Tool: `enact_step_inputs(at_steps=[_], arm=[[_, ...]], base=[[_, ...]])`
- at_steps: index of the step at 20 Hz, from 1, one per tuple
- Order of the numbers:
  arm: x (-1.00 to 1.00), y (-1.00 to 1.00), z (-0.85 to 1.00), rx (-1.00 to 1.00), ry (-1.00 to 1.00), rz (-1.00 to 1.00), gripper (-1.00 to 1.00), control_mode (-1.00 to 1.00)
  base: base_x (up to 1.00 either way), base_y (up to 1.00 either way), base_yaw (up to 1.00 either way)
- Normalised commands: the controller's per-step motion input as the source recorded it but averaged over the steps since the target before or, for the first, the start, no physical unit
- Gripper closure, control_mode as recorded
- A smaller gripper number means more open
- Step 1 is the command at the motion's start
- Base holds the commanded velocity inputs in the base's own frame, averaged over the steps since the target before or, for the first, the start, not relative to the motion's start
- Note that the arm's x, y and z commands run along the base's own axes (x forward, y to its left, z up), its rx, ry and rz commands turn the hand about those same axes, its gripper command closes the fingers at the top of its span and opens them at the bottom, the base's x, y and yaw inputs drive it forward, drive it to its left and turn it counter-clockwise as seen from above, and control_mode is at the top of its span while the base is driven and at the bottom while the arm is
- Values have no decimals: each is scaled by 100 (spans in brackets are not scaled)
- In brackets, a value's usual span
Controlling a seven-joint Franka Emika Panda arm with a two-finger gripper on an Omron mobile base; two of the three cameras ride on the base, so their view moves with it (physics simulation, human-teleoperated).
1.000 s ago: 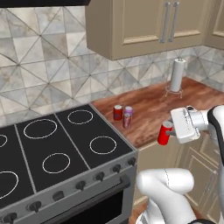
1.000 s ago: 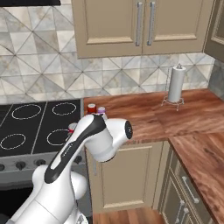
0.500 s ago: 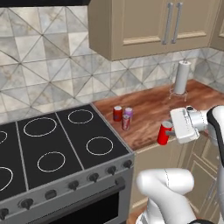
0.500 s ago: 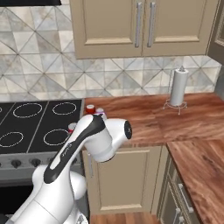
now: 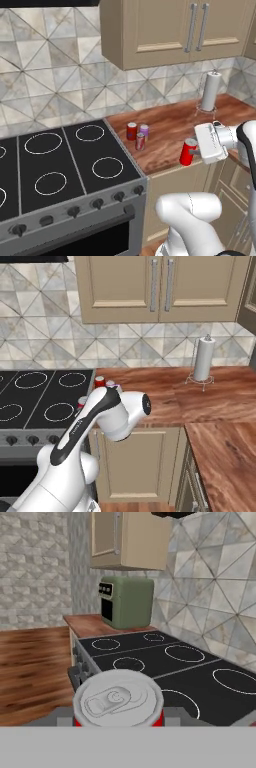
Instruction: Four empty soda cans are scattered around the kitchen. Gather all the cans and cluster them next to the stove for recycling.
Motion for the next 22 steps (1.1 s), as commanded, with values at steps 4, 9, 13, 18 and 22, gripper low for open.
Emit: enact_step_inputs(at_steps=[4, 9, 13, 18, 22], arm=[[0, 0, 0, 0, 0, 0, 100, 100], [0, 0, 0, 0, 0, 0, 100, 100], [0, 0, 0, 0, 0, 0, 100, 100], [0, 0, 0, 0, 0, 0, 100, 100], [0, 0, 0, 0, 0, 0, 100, 100]], base=[[8, -20, 14], [28, -6, 10], [37, -17, 10], [31, -40, 12], [20, -55, 13]])
